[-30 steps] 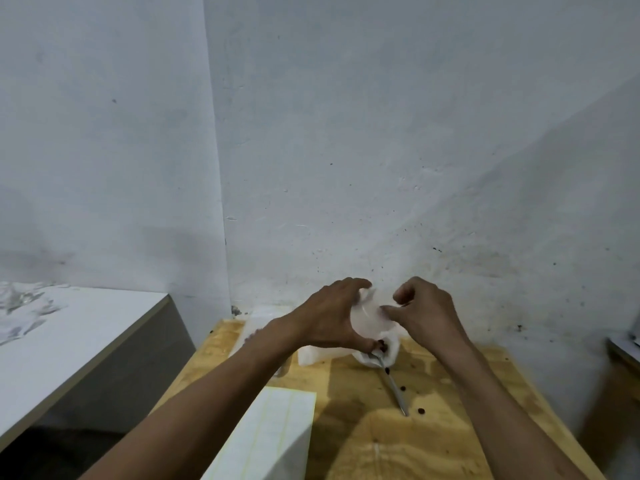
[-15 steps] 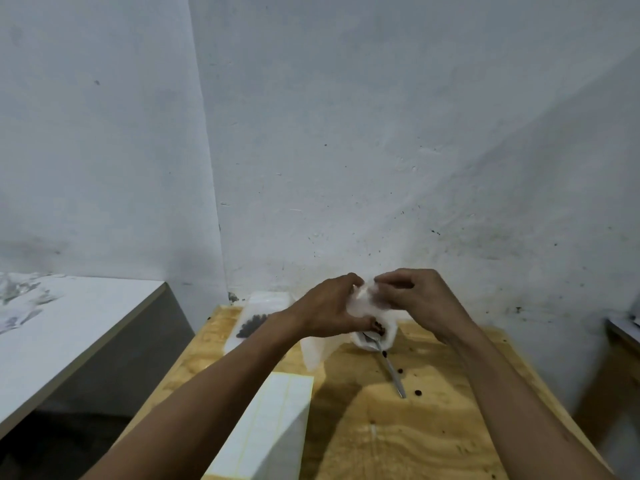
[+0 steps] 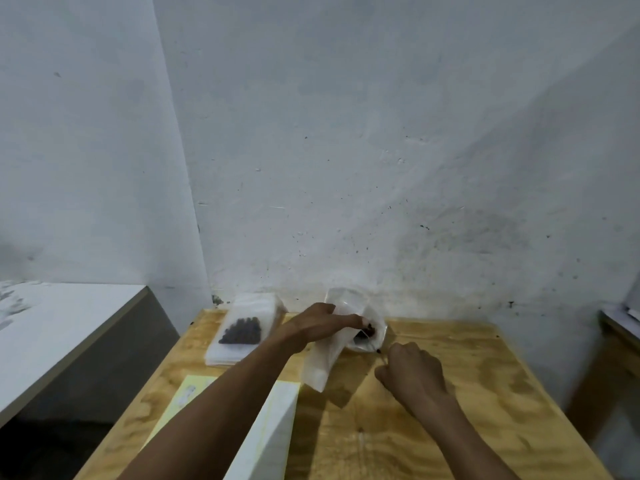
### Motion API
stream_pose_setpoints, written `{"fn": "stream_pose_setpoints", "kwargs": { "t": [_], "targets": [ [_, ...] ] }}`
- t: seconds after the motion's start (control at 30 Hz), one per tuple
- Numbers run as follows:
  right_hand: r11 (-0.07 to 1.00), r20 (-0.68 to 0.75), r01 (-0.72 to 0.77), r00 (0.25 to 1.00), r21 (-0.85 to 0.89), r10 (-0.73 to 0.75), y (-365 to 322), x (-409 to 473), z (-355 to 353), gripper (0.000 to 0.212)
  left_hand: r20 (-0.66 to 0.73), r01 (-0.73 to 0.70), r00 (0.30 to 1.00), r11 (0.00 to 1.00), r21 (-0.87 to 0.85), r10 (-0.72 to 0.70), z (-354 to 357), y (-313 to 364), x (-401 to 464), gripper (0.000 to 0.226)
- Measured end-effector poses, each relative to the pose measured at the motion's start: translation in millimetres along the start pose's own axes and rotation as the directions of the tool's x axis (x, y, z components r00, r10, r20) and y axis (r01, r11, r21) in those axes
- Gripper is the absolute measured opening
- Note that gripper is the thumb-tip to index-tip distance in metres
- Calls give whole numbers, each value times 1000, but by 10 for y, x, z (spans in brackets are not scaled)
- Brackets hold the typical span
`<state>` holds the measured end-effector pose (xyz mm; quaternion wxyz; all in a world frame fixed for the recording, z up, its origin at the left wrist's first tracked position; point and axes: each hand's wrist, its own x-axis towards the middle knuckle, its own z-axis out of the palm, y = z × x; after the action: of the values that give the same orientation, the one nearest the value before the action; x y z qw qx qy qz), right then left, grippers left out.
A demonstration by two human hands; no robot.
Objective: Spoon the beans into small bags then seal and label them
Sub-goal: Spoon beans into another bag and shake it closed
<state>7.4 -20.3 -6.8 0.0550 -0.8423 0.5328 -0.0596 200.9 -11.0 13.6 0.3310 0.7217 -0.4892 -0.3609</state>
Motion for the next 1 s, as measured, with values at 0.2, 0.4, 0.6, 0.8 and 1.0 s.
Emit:
{"fn": "stream_pose_setpoints", "kwargs": {
  "t": [0.2,0.4,0.6,0.8,1.0],
  "targets": [
    [988,-278,-23,958,153,66,207,141,-129,33,-49,20,998,971,-238,-33,-3,-55,88,72],
    [938,-211,-127,957,322,201,129,131,-194,50,-13,-55,998,968,-244,54,2,-30,43,67],
    [648,55,-341,906,681,420,189,285,-217,49,72,-187,976,962,-198,205,5,166,-129,38],
    [559,84,-337,900,758,427,214,203,-71,56,48,-155,985,970,-185,167,-145,74,-136,37],
    [544,12,-199,945,815,328,212,134,49,53,6,-74,997,991,-110,75,-57,-50,-172,62]
  ]
}}
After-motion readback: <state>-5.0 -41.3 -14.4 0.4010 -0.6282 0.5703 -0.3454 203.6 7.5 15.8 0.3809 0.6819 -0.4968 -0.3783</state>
